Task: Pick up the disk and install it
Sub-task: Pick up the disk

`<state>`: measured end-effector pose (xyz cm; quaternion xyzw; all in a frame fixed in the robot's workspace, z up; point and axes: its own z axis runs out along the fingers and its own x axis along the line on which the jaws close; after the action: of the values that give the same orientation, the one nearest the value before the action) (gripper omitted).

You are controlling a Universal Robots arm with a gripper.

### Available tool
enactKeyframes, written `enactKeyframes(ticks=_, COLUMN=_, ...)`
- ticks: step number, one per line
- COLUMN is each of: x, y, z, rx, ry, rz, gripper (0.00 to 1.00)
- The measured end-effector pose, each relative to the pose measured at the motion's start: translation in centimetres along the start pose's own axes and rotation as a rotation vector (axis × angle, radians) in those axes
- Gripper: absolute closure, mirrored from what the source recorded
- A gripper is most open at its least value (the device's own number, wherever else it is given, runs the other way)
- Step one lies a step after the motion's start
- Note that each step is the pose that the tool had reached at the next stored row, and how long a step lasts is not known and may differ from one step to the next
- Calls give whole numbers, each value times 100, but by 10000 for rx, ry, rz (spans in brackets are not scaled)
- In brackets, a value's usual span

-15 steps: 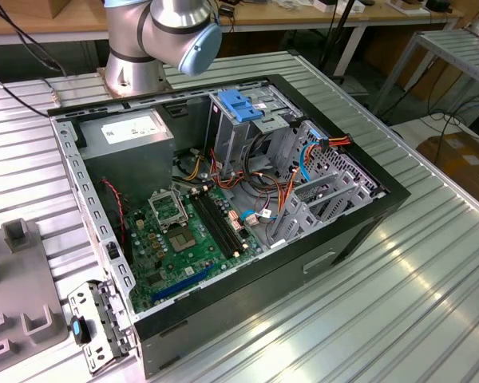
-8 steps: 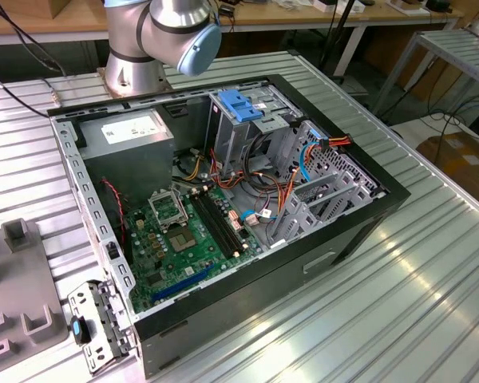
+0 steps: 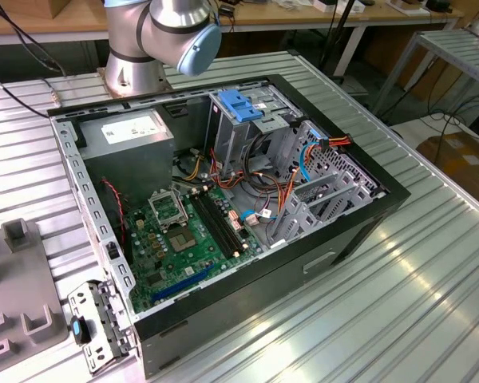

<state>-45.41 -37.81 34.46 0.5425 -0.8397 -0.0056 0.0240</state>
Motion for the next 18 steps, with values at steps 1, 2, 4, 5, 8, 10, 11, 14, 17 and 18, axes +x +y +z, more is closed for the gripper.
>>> enactKeyframes(ticks=1, x=0, y=0, z=1, rx=9, ry=7, rz=-204, gripper=89)
enactKeyframes(ticks=2, x=0, y=-1, z=2, rx=18, ry=15, rz=-471, gripper=89)
enactKeyframes(ticks=4, x=0, y=-1, z=4, rx=33, ry=29, rz=-904, gripper=77)
enactKeyframes(ticks=5, x=0, y=-1, z=5, rx=42, ry=38, rz=-1154, gripper=71)
enactKeyframes(ticks=8, x=-1, y=-1, z=9, rx=58, ry=58, rz=-1672, gripper=58)
enactKeyframes(ticks=10, x=-2, y=-1, z=15, rx=63, ry=62, rz=-1806, gripper=58)
enactKeyframes(ticks=11, x=-7, y=2, z=18, rx=68, ry=62, rz=-1872, gripper=58)
enactKeyframes(ticks=14, x=-15, y=5, z=19, rx=76, ry=67, rz=-2077, gripper=58)
enactKeyframes(ticks=17, x=-24, y=10, z=21, rx=186, ry=35, rz=-2370, gripper=51)
enactKeyframes(ticks=18, x=-25, y=13, z=24, rx=258, ry=13, rz=-2392, gripper=51)
